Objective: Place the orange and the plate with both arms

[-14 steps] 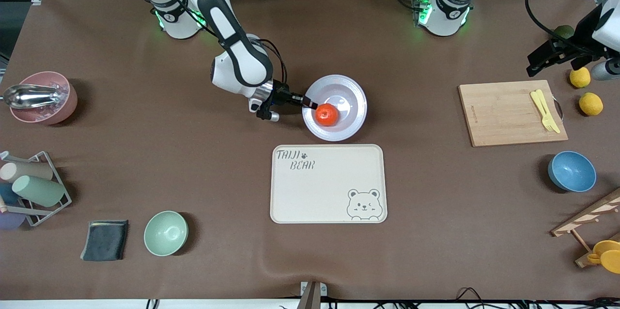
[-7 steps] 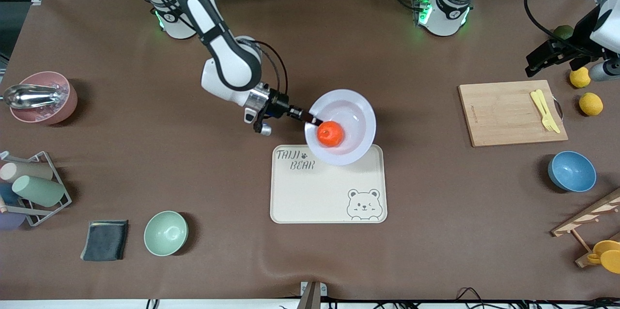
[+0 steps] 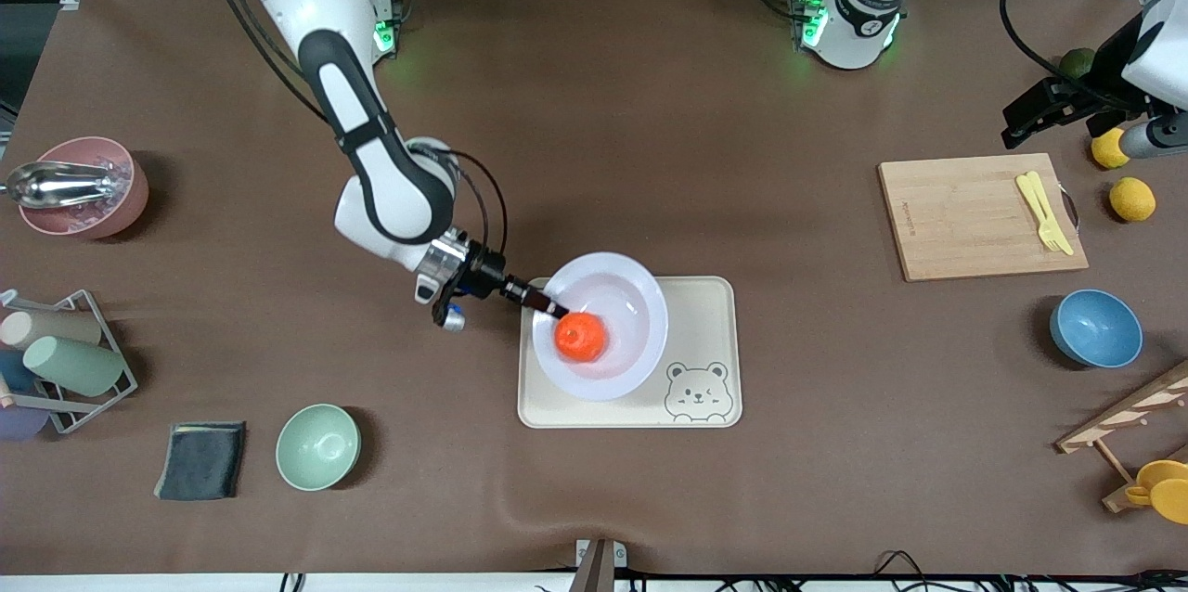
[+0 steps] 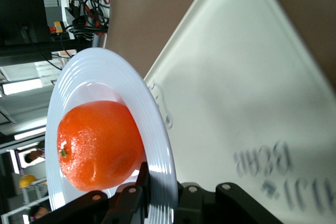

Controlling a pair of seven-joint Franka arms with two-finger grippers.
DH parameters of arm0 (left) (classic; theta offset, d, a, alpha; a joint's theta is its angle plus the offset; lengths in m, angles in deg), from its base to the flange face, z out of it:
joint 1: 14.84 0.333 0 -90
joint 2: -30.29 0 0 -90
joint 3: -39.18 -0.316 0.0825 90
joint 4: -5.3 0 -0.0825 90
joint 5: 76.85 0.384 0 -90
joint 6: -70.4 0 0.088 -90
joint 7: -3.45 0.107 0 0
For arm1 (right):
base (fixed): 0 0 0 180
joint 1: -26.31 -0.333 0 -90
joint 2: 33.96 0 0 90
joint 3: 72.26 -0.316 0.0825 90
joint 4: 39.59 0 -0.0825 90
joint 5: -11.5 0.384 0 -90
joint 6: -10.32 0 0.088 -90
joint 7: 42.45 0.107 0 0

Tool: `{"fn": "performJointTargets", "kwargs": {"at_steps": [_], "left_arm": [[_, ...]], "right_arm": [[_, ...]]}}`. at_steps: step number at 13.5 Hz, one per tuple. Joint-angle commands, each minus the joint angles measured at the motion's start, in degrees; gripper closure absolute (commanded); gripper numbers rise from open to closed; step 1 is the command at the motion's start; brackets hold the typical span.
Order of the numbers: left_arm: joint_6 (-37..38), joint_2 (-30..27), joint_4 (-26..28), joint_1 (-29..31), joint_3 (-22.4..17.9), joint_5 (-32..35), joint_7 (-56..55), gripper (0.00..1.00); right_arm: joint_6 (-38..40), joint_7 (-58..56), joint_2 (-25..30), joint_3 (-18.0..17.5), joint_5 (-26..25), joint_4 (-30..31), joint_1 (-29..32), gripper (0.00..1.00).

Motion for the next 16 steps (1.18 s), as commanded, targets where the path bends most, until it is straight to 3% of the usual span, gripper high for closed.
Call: {"fn": "performJointTargets", "kwargs": {"at_steps": [1,6,9,10,11,12,16], "left_arm": [[0.16,-0.26,0.07,0.02,0.17,0.51,1.16,0.00],[-1.16,0.09,0.33,0.02,0.25,0.25,1.16,0.00],[-1.24,0.27,0.51,0.28,0.25,0.25,1.16,0.00],[-1.33,0.44,0.42,0.28,0.25,0.25,1.16,0.00],[-1.33,0.53,0.51,0.20,0.25,0.25,1.16,0.00],[-1.33,0.44,0.51,0.11,0.25,0.25,1.16,0.00],[-1.33,0.62,0.16,0.19,0.25,0.33,1.16,0.00]], "right_arm": [[-0.11,0.72,-5.89,-0.89,-10.63,-7.84,1.01,1.00],[-0.28,0.64,-10.46,-0.89,-20.67,-10.30,-4.61,1.00],[-0.20,0.55,-11.79,-0.98,-24.64,-11.89,-3.66,1.00],[-0.02,0.64,-11.88,-0.89,-25.69,-12.42,-3.13,0.81],[0.33,0.72,-11.88,-0.89,-26.92,-13.12,-1.82,0.11],[0.33,0.29,-11.62,-0.89,-27.37,-13.38,-0.85,0.00],[1.03,0.46,-9.07,-0.80,-30.87,-14.18,4.42,0.00]]}}
